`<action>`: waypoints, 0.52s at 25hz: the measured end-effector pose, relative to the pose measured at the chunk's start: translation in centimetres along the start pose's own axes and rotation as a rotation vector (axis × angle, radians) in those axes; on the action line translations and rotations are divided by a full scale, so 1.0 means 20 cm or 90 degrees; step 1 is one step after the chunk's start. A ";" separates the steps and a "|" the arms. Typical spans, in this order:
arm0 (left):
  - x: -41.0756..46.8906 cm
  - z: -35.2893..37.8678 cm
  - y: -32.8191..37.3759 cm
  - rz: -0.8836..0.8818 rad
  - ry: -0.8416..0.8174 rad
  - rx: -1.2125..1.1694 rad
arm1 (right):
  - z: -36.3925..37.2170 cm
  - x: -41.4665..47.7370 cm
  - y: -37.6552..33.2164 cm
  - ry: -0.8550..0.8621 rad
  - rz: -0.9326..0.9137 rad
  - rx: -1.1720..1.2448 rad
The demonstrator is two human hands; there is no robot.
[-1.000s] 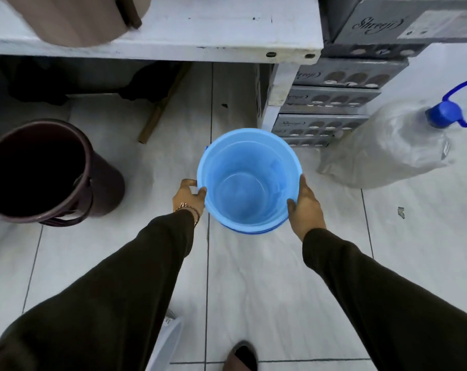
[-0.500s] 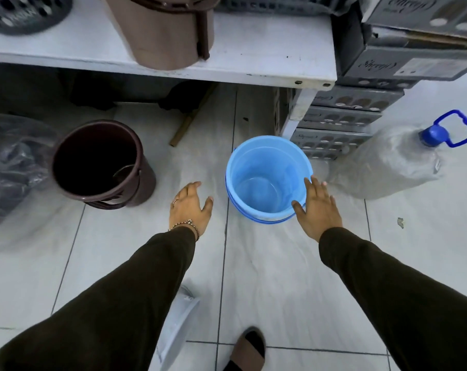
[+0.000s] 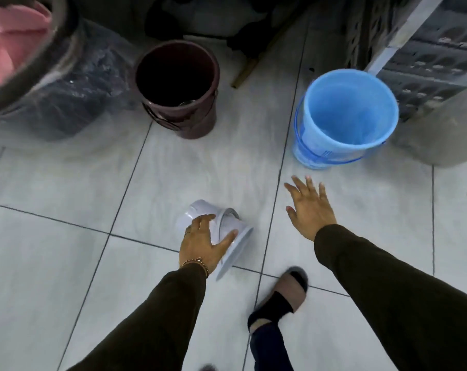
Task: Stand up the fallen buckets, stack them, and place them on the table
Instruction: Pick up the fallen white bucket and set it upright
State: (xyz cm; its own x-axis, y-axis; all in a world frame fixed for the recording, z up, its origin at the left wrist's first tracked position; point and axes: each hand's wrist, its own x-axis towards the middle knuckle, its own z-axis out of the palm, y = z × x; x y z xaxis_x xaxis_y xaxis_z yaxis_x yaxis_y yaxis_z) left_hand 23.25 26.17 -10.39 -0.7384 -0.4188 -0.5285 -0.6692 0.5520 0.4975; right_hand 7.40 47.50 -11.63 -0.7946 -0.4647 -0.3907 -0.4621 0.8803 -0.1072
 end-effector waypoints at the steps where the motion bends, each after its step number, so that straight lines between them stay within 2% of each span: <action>1: -0.03 0.06 -0.12 -0.026 -0.022 0.032 | 0.10 0.00 -0.09 -0.027 -0.053 -0.027; 4: -0.04 0.30 -0.38 -0.122 -0.096 0.087 | 0.38 0.04 -0.29 -0.120 -0.167 -0.025; 6: -0.03 0.44 -0.47 -0.147 -0.113 0.059 | 0.55 0.04 -0.39 -0.188 -0.183 0.019; 9: -0.01 0.50 -0.50 -0.146 -0.094 0.028 | 0.64 0.03 -0.45 -0.111 -0.147 0.065; 13: 0.09 0.25 -0.41 -0.053 0.031 0.048 | 0.47 0.14 -0.40 0.014 -0.181 0.074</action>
State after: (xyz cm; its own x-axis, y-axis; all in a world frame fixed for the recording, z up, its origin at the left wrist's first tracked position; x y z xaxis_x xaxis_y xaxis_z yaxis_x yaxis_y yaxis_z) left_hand 27.81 24.50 -18.86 -0.6844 -0.4997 -0.5309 -0.7221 0.5653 0.3989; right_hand 12.60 40.18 -20.48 -0.6495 -0.6943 -0.3098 -0.6197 0.7196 -0.3134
